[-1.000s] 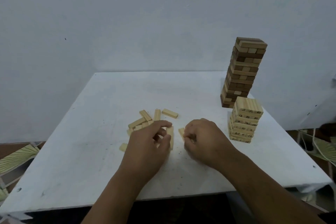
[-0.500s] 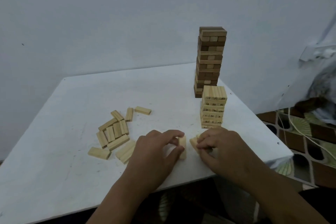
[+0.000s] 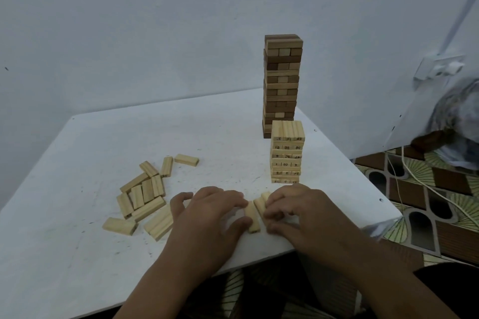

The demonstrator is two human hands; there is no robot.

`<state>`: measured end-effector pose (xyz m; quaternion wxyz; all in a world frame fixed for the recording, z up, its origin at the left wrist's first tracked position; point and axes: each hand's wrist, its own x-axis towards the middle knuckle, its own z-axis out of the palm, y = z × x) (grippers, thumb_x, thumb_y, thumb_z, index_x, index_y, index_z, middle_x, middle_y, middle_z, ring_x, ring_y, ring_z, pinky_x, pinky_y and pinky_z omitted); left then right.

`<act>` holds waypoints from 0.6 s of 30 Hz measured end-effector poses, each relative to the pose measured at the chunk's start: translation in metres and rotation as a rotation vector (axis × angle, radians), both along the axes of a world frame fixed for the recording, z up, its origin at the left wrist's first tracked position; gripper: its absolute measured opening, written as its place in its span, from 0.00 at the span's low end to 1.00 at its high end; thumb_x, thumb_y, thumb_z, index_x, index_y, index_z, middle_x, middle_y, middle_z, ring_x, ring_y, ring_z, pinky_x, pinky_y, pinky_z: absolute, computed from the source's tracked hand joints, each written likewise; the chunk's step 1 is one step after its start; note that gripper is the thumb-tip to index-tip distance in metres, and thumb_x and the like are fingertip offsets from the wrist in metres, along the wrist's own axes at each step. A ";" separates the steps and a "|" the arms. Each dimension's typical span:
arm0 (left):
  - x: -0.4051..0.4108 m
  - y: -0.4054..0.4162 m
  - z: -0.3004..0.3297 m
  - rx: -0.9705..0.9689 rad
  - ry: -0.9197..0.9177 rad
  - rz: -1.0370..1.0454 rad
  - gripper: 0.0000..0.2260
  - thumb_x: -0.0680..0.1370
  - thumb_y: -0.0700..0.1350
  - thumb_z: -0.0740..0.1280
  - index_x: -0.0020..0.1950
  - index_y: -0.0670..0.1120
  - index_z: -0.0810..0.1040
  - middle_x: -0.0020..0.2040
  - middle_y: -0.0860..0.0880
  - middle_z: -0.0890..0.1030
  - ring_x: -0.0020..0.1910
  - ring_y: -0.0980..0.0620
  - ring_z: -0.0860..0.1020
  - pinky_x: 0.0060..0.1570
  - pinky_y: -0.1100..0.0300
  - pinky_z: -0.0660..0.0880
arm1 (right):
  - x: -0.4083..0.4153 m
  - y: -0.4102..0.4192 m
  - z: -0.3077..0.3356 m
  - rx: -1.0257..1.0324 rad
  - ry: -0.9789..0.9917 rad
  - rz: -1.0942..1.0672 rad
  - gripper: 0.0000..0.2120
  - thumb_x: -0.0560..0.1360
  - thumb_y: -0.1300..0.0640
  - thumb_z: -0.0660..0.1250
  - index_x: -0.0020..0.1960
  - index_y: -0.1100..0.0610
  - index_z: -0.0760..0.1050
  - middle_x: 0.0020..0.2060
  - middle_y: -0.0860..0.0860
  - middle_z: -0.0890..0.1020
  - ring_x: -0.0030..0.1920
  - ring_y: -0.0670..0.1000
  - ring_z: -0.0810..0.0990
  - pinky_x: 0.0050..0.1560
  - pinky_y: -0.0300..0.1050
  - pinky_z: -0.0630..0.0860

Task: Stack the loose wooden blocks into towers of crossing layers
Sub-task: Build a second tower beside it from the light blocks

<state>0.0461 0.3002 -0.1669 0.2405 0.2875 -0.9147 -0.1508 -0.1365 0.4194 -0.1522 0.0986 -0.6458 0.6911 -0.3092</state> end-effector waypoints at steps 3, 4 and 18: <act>-0.003 0.002 -0.001 -0.018 0.011 0.011 0.13 0.73 0.63 0.62 0.53 0.62 0.78 0.53 0.68 0.79 0.59 0.64 0.72 0.63 0.50 0.55 | 0.000 -0.003 -0.002 -0.019 -0.020 -0.002 0.09 0.69 0.48 0.70 0.45 0.50 0.85 0.45 0.40 0.82 0.49 0.41 0.77 0.52 0.37 0.73; -0.004 0.003 -0.001 -0.022 0.015 0.011 0.13 0.73 0.63 0.62 0.53 0.61 0.78 0.53 0.68 0.79 0.59 0.64 0.72 0.63 0.51 0.55 | 0.000 -0.003 -0.002 -0.022 -0.021 -0.001 0.09 0.68 0.49 0.71 0.44 0.50 0.86 0.45 0.40 0.82 0.48 0.41 0.77 0.51 0.35 0.73; -0.008 0.001 -0.005 -0.027 0.019 0.016 0.13 0.74 0.64 0.60 0.53 0.62 0.78 0.48 0.70 0.76 0.57 0.67 0.71 0.64 0.52 0.52 | -0.004 -0.007 -0.007 -0.077 -0.041 0.002 0.04 0.67 0.52 0.72 0.39 0.50 0.85 0.40 0.40 0.84 0.47 0.39 0.78 0.50 0.26 0.69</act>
